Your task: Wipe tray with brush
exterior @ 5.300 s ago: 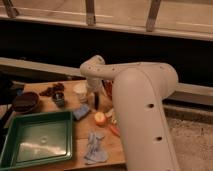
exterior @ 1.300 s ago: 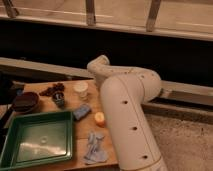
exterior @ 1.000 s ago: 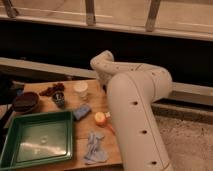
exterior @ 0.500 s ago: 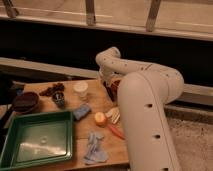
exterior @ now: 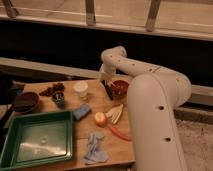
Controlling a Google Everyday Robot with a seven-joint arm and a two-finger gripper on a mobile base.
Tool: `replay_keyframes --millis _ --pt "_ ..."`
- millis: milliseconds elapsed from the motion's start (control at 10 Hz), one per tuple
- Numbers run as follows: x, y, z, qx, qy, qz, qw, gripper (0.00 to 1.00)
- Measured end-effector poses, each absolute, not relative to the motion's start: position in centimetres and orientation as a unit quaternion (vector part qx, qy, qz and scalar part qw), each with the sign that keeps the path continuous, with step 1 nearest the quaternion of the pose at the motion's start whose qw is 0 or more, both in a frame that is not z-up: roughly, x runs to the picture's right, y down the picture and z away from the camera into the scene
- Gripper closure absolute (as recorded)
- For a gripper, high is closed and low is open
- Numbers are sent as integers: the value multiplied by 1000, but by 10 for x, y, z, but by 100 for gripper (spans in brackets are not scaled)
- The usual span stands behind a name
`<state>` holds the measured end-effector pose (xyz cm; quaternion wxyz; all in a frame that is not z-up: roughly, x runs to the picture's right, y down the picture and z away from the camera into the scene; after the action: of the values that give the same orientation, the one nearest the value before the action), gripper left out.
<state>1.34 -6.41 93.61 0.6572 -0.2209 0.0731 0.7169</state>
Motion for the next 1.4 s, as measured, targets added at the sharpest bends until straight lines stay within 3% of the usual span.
replay_keyframes --millis 600,1100,1400 --pt "-45 -61 890 -252 41 659 708 91" --pt "-90 -44 836 -354 -1 587 728 91" --pt "-94 -43 828 -370 -6 577 728 91"
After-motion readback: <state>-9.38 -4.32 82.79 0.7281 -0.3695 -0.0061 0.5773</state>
